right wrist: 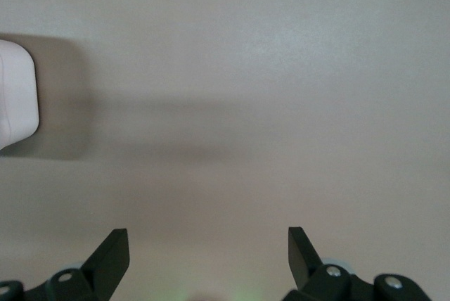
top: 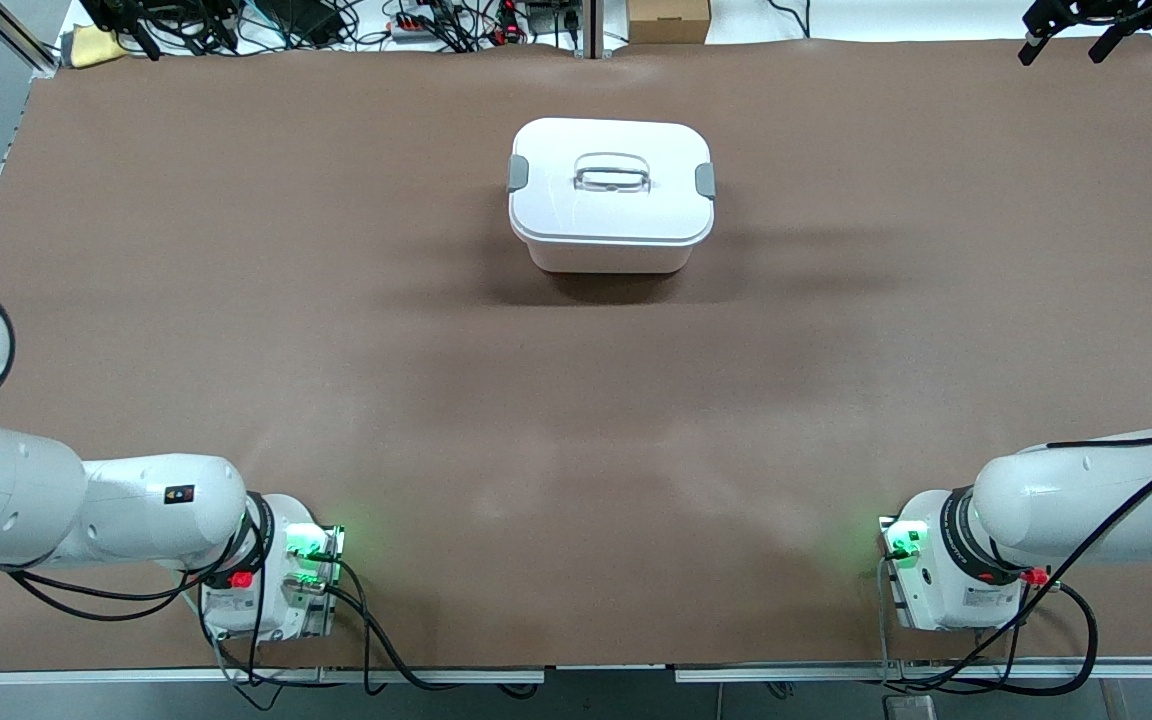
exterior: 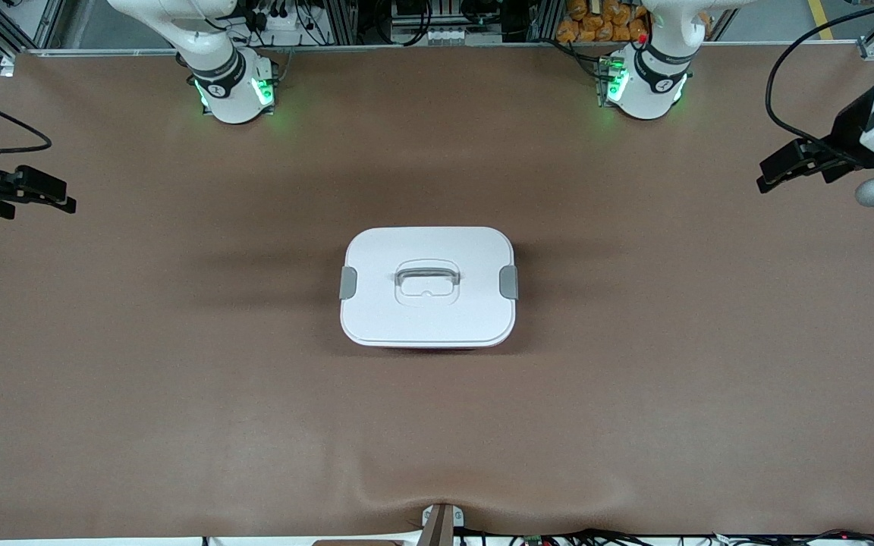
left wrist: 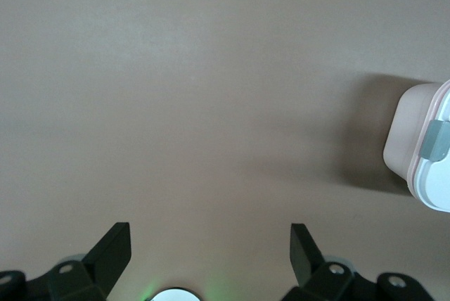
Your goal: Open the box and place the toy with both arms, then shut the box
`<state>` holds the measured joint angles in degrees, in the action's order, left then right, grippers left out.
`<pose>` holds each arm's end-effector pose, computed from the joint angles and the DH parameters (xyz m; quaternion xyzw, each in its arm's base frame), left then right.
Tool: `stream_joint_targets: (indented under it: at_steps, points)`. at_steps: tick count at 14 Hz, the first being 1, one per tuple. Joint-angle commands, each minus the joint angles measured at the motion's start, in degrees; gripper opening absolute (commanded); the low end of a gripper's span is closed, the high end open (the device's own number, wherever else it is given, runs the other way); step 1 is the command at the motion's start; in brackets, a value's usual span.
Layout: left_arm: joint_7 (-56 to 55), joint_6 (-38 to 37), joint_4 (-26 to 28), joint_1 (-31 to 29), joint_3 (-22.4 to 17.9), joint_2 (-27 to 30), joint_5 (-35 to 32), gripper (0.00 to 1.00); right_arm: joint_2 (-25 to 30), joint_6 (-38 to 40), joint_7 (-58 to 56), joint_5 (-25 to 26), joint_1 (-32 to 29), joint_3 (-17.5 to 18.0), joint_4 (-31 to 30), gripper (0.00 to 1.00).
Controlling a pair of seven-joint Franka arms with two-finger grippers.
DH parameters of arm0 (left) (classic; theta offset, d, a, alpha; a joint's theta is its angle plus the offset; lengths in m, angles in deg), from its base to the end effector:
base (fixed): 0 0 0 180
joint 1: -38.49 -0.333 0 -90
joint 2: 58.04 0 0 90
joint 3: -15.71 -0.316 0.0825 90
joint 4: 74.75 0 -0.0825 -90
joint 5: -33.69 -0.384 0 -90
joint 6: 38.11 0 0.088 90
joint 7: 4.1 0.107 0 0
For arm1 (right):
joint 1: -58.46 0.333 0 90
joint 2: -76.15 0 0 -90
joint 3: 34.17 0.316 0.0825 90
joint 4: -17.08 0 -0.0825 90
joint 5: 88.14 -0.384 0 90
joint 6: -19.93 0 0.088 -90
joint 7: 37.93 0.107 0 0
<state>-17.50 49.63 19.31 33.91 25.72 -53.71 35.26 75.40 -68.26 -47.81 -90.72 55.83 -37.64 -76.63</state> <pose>0.5236 -0.0564 0.6280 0.9974 0.0695 -0.0189 0.0041 0.5491 -0.0535 0.5844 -0.9977 -0.0324 0.0511 0.0295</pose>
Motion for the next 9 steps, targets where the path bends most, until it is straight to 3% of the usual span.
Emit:
stream_joint_targets:
  at_steps: [1,9]
  points:
    - [0.9,1.7,2.4,-0.2,0.7,3.1,-2.5,1.00,-0.7,0.4,-0.2,0.4,-1.1,0.8,1.1,1.00]
    - [1.7,-3.0,-3.1,-0.2,0.7,1.4,-2.8,1.00,-1.0,0.6,-0.3,0.4,-0.8,0.8,1.1,1.00]
